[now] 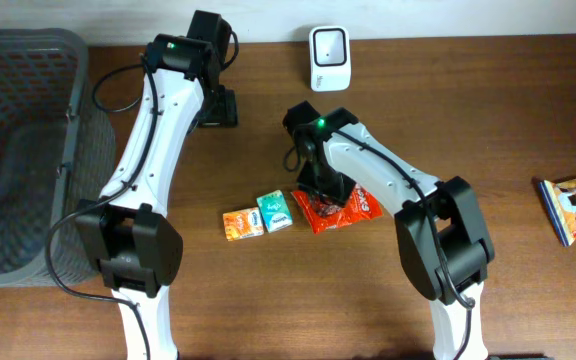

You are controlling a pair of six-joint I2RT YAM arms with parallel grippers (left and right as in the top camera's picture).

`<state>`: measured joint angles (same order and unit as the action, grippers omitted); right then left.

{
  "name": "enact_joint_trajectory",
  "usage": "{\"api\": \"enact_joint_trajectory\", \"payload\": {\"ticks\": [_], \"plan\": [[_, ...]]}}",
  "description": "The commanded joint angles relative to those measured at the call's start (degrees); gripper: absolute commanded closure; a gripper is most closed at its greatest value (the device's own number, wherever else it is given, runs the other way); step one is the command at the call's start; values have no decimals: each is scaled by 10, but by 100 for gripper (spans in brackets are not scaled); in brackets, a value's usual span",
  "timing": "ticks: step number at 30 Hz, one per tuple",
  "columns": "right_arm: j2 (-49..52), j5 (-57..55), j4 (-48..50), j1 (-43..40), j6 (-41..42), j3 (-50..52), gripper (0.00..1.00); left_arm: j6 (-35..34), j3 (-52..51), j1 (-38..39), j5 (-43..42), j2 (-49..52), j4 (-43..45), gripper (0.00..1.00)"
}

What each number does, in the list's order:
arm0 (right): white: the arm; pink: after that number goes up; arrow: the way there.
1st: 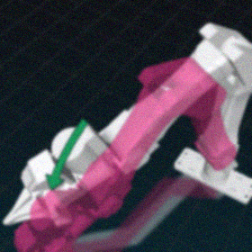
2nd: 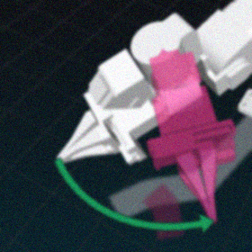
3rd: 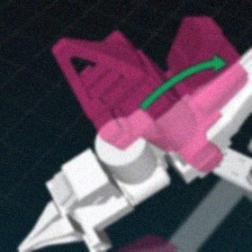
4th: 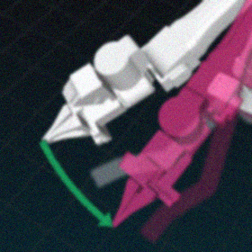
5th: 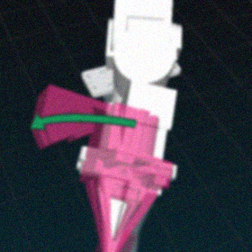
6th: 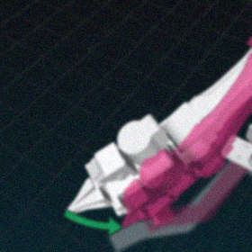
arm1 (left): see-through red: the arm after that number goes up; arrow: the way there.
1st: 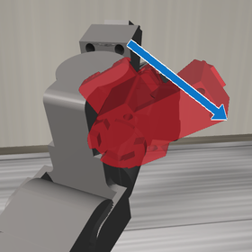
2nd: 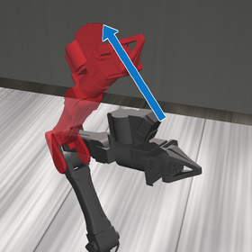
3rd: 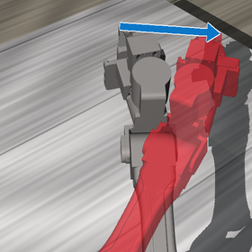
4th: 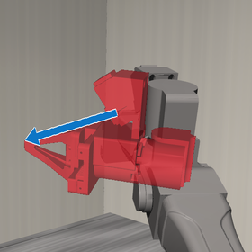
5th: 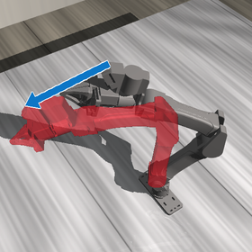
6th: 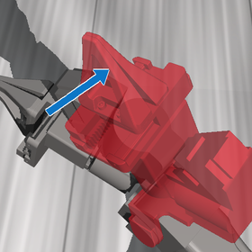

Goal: Scan the item barcode

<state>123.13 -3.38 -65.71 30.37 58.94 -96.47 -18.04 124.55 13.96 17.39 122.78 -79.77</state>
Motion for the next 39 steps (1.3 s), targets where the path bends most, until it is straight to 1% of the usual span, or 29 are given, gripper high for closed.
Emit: {"api": "enact_joint_trajectory", "payload": {"ticks": [1,2,6,8,9,11,12,14,15,16,19,20,22,23,24,25,27,28,29,30,31,33,34,36,37,39], "plan": [[10,-26,36,0,44,33,46,-2,4,-2,4,-13,0,1],[10,-24,52,0,44,42,46,-2,4,-2,4,-13,0,1],[10,-25,63,0,43,43,47,-2,4,-2,4,-13,0,1],[10,-24,64,0,41,43,62,-2,4,-2,4,-13,0,1],[10,-23,64,0,31,43,73,-2,4,-2,4,-13,0,1],[9,-20,51,0,16,41,87,-2,4,-2,4,-13,0,1],[9,-12,45,-2,-4,34,92,-2,4,-2,4,-13,0,1],[4,3,12,-12,-51,-7,94,-2,4,-2,4,-13,0,1],[2,32,5,-17,-95,-32,95,-2,4,-2,4,-13,0,1],[2,94,6,-25,-160,-62,96,-2,4,-2,4,-13,0,1],[2,206,16,-36,-231,-89,96,-2,4,-2,4,-13,0,1],[2,224,14,-39,-261,-89,93,-2,4,-2,4,-13,0,1],[0,222,-22,-46,-301,-98,67,-2,4,-2,4,-13,0,1],[0,212,-53,-51,-305,-112,54,-2,4,-2,4,-13,0,1],[0,178,-101,-58,-306,-137,45,-2,4,-2,4,-13,0,1],[0,158,-123,-61,-307,-151,41,-2,4,-2,4,-13,0,1],[-1,108,-197,-71,-320,-209,28,-2,4,-2,4,-13,0,1],[-1,108,-218,-75,-336,-233,16,-5,4,-2,0,-13,0,1],[-1,106,-244,-82,-350,-272,7,-6,4,-2,-25,-13,0,1],[-1,101,-268,-92,-350,-313,2,-6,4,-2,-78,-13,1,1],[-1,102,-289,-109,-349,-355,1,-6,4,-2,-147,-13,3,1],[-1,104,-316,-148,-347,-423,2,-5,3,-2,-279,-13,12,1],[-2,104,-316,-169,-347,-443,2,28,-9,1,-345,-12,3,1],[-2,104,-316,-206,-347,-448,2,96,-63,12,-411,-12,-6,1],[-1,104,-311,-228,-347,-444,2,136,-104,17,-458,-12,6,1],[-1,104,-309,-245,-347,-444,2,177,-162,19,-518,-12,44,0]]}}
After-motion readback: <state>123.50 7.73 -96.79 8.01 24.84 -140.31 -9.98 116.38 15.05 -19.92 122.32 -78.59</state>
